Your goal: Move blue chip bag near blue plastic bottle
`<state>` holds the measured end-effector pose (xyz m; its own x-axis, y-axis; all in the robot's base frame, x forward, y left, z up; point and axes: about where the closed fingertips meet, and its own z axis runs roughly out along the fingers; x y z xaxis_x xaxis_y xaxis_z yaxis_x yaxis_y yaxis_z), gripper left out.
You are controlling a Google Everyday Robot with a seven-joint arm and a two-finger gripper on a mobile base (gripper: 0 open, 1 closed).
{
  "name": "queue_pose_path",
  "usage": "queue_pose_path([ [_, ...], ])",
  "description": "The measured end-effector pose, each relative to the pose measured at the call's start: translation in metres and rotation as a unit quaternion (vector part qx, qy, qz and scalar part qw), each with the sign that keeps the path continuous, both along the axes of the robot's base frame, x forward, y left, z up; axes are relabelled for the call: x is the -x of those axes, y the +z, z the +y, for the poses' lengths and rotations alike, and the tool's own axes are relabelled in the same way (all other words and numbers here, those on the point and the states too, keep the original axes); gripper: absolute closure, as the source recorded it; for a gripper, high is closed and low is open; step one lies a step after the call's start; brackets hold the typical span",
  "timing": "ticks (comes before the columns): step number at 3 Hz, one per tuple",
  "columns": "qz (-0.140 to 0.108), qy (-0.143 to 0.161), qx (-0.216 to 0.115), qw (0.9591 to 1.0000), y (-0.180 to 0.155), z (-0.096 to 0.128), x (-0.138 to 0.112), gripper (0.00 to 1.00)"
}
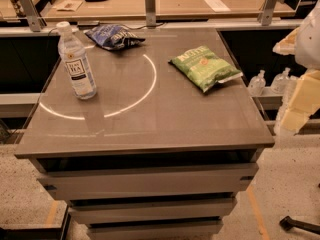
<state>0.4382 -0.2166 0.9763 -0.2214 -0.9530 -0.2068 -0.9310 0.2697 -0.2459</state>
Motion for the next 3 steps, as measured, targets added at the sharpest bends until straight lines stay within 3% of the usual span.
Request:
queue_pose_path([
  [2,-0.003,0.002,-0.008,1.0,0.004,0.001,-0.004,0.0],
  [3,-0.016,0.024,-0.015,0.9995,0.013,0.01,-0.018,0.0],
])
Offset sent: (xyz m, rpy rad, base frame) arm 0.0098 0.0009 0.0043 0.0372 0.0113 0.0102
